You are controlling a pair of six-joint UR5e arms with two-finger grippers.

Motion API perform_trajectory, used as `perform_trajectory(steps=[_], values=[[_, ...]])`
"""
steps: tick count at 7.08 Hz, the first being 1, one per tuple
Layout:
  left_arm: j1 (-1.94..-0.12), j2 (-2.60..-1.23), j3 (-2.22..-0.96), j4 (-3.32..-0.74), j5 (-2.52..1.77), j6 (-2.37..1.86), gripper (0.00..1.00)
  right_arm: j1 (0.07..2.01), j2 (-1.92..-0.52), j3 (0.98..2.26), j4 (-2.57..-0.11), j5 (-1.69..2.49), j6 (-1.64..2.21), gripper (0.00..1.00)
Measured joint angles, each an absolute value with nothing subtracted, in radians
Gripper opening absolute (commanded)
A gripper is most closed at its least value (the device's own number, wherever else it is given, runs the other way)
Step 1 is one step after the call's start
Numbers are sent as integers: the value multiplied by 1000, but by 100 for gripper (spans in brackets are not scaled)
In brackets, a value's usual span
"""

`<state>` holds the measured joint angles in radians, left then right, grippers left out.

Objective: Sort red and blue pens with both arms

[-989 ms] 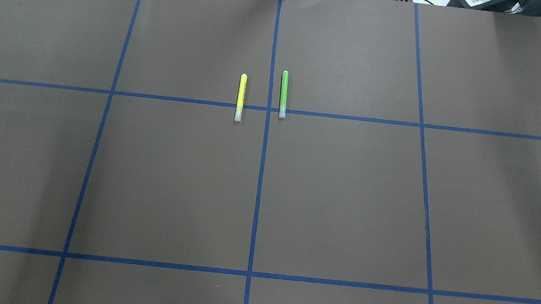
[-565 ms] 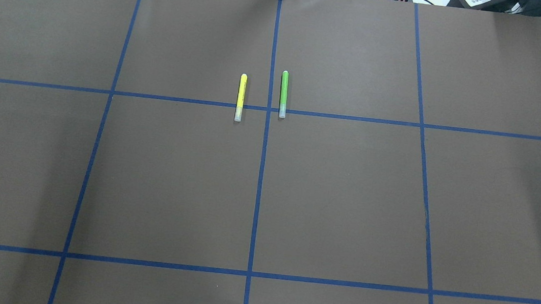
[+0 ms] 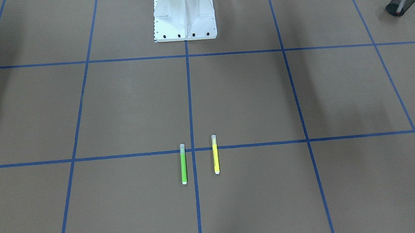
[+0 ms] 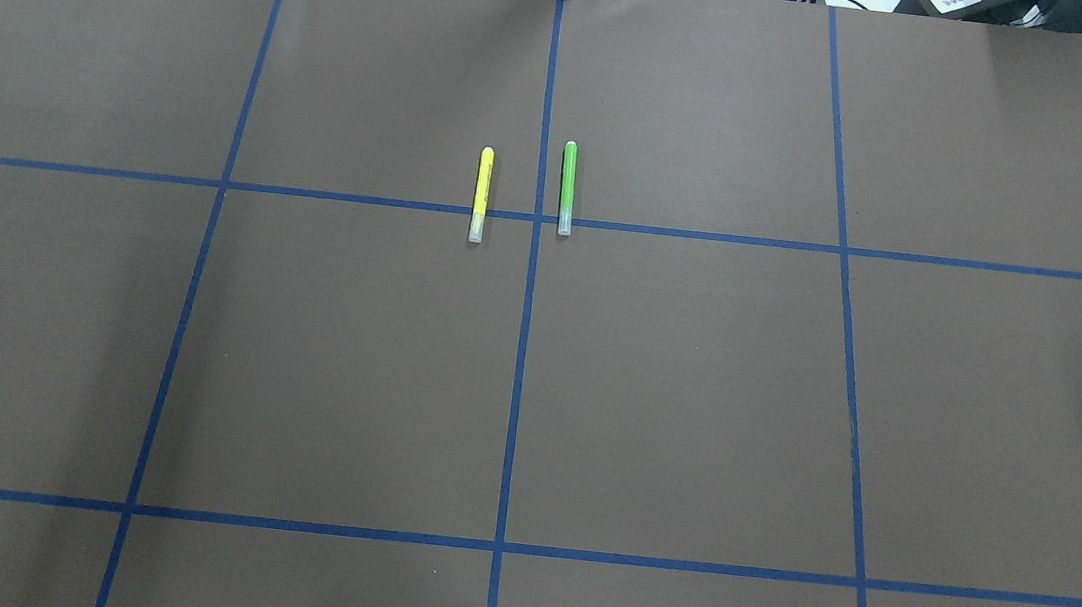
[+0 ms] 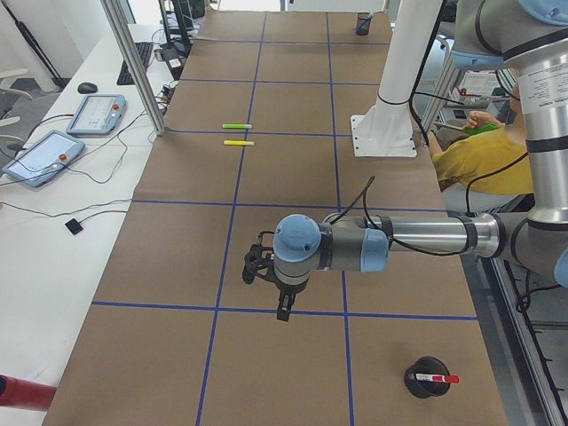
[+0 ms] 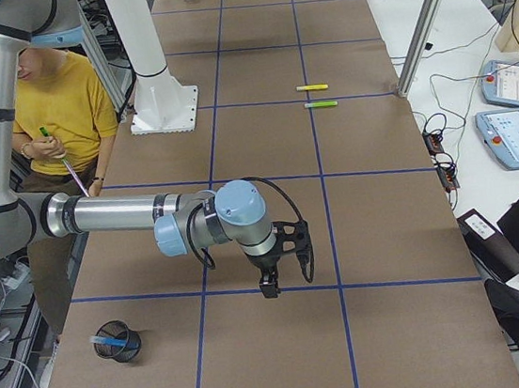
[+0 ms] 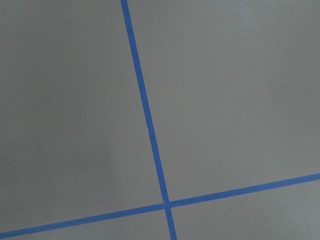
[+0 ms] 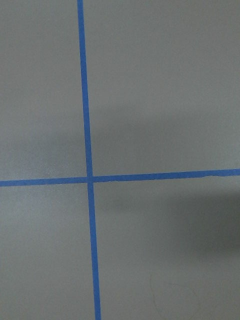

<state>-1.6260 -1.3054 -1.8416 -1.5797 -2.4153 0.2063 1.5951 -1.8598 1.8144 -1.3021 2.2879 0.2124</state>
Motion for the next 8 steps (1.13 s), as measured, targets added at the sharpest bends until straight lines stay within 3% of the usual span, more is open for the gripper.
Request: perform_trajectory(steps=[8], values=[[-1628,-1325,-1849,-1492,-2413,127,100,1453,-1880,1816,-1359,2245,136,100]])
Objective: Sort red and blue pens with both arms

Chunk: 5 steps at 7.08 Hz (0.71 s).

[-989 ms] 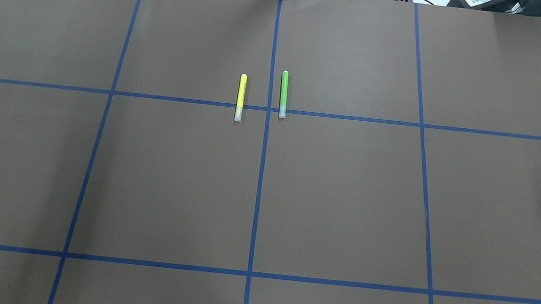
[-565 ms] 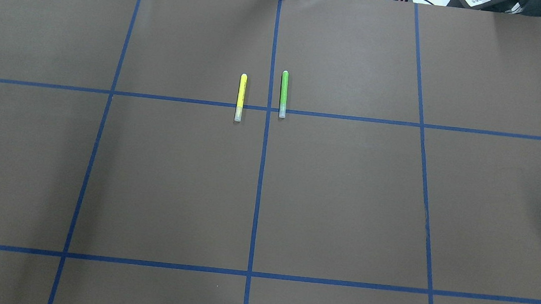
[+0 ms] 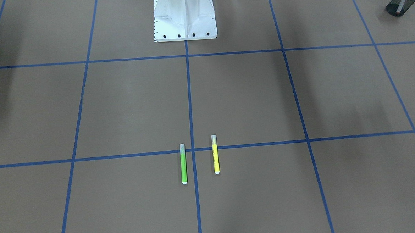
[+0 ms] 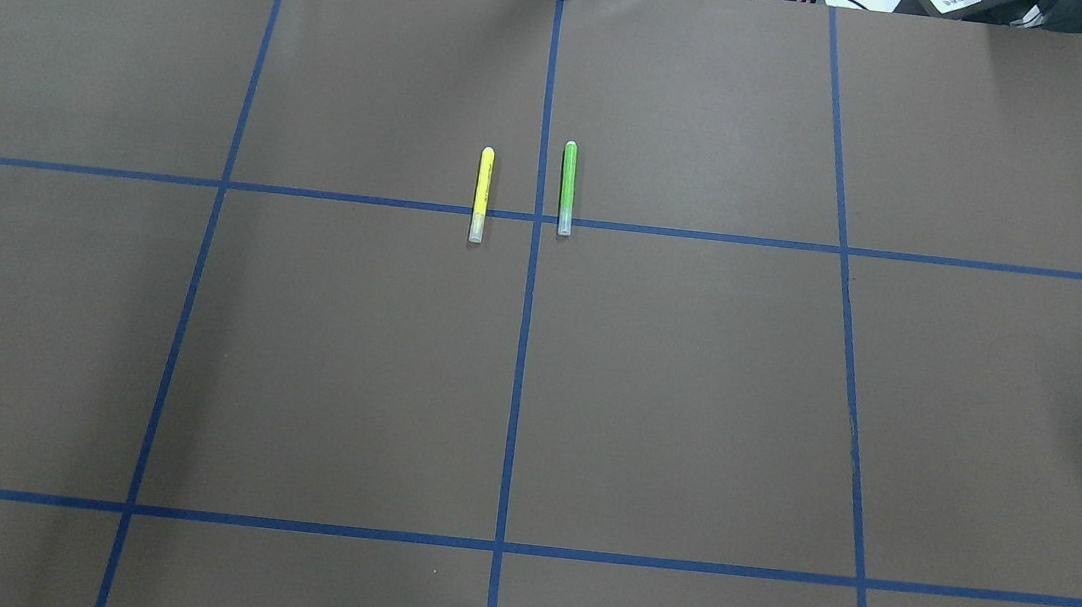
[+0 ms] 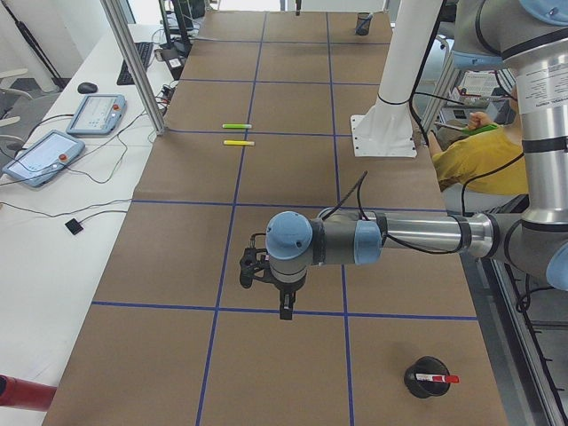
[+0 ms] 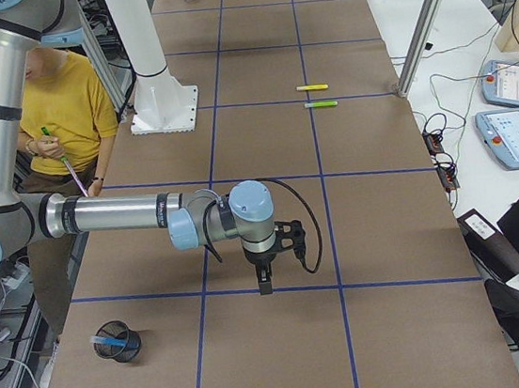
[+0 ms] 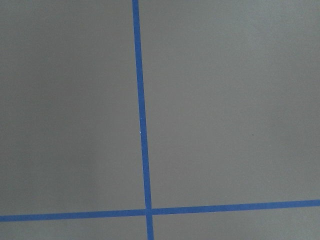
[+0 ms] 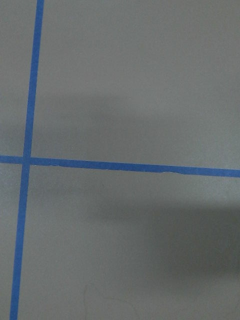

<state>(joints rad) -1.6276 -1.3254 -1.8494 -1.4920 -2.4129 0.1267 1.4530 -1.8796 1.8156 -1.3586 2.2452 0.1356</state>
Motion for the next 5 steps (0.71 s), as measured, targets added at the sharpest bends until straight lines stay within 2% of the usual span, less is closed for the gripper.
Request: perform_trajectory(steps=[5], values=[[-1628,-1319,-1851,-1495,-2414,126,100,1454,-1899,1809,-1357,2246,137,100]])
